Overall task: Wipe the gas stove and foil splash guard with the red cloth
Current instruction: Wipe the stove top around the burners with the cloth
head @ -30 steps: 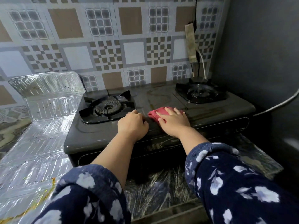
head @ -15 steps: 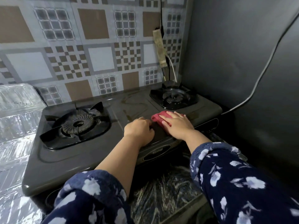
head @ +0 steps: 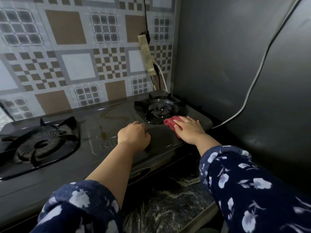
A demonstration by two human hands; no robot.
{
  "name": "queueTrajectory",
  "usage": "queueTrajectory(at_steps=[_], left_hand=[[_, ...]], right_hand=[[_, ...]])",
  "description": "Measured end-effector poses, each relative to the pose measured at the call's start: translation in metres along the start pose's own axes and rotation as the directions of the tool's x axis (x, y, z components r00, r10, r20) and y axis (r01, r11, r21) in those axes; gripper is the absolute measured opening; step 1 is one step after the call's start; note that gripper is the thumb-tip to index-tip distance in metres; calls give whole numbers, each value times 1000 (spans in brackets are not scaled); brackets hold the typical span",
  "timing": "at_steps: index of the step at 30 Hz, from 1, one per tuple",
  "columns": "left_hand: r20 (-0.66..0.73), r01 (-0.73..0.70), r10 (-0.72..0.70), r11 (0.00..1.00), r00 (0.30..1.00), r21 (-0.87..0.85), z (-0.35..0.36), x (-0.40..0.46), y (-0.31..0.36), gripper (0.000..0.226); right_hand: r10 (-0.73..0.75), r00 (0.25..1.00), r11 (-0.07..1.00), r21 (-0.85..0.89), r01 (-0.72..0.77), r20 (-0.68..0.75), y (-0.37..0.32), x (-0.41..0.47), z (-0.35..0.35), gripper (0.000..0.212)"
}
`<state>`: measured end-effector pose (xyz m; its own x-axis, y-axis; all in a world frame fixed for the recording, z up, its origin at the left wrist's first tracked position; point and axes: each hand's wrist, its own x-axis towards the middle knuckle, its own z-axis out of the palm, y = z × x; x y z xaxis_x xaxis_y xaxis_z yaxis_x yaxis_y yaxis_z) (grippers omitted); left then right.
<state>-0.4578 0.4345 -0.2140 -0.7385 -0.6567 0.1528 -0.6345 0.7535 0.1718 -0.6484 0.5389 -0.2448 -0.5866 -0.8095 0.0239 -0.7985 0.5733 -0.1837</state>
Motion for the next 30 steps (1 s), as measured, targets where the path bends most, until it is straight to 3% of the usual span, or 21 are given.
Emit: queueTrajectory(at_steps=[4, 9, 13, 17, 25, 30], left_hand=[[19, 29, -29, 1000, 999, 8, 12, 18, 19, 32], [-80, 95, -93, 995, 992, 23, 19, 26, 24, 26], [-115, 115, -113, 993, 987, 10, 20, 25, 26, 23], [-111, 109, -108, 994, 988, 4, 20, 22, 26, 25], [45, 35, -32, 996, 998, -85, 6, 8, 6, 32], [52, 42, -37, 995, 998, -91, -9, -12, -42, 33]], right_hand=[[0, 1000, 1000, -5, 0, 1, 30, 15, -7, 48], [53, 999, 998, -23, -53, -4, 58, 35, -13, 50], [149, 989, 988, -29, -149, -1, 53, 43, -11, 50], [139, 988, 990, 3, -140, -60, 43, 32, -7, 49], [35, 997, 999, 6, -35, -69, -30, -10, 9, 49], [-1, 1000, 1000, -3, 1, -29, -97, -26, 19, 49]])
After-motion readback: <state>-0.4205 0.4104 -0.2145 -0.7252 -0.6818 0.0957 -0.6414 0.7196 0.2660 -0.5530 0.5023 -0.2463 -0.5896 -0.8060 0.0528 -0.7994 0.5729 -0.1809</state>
